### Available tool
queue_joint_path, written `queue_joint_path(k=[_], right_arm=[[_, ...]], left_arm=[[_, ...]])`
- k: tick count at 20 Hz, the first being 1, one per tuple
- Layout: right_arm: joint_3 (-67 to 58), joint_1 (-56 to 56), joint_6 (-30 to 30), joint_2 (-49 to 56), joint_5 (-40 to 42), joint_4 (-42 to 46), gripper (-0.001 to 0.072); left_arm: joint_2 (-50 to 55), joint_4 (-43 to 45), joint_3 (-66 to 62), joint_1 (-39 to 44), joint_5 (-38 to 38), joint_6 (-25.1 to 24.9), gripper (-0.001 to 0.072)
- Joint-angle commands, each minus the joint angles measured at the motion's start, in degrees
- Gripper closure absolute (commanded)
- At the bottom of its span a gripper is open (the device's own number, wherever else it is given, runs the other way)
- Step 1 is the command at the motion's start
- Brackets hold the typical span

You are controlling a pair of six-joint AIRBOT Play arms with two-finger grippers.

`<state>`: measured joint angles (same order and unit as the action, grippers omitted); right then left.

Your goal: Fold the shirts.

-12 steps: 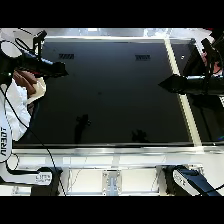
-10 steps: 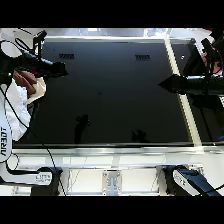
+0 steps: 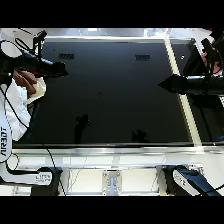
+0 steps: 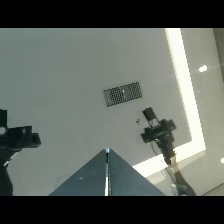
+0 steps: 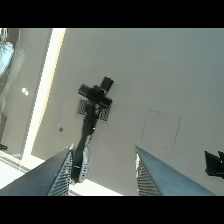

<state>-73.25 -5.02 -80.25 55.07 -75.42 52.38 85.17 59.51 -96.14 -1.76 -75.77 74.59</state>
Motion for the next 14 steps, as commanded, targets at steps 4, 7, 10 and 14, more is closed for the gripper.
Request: queue_joint_path(k=[4,7,10,14], right_arm=[[0.0,0.0,0.5,0.0,0.2,0.4,0.0275],[0.0,0.0,0.4,0.0,1.9,0.3,0.0275],[0.0,0.0,0.4,0.0,9.3,0.2,0.0275],[0.0,0.0,0.4,0.0,14.1,-0.1,0.0275]], left_arm=[[0.2,0.1,0.0,-0.1,1.9,0.0,0.0695],[0.3,8.7,0.0,-0.9,8.4,-3.1,0.0661],[0.3,35.8,0.0,-3.0,15.4,-0.8,-0.0013],[2.4,52.3,0.0,-12.0,21.1,21.4,-0.0005]])
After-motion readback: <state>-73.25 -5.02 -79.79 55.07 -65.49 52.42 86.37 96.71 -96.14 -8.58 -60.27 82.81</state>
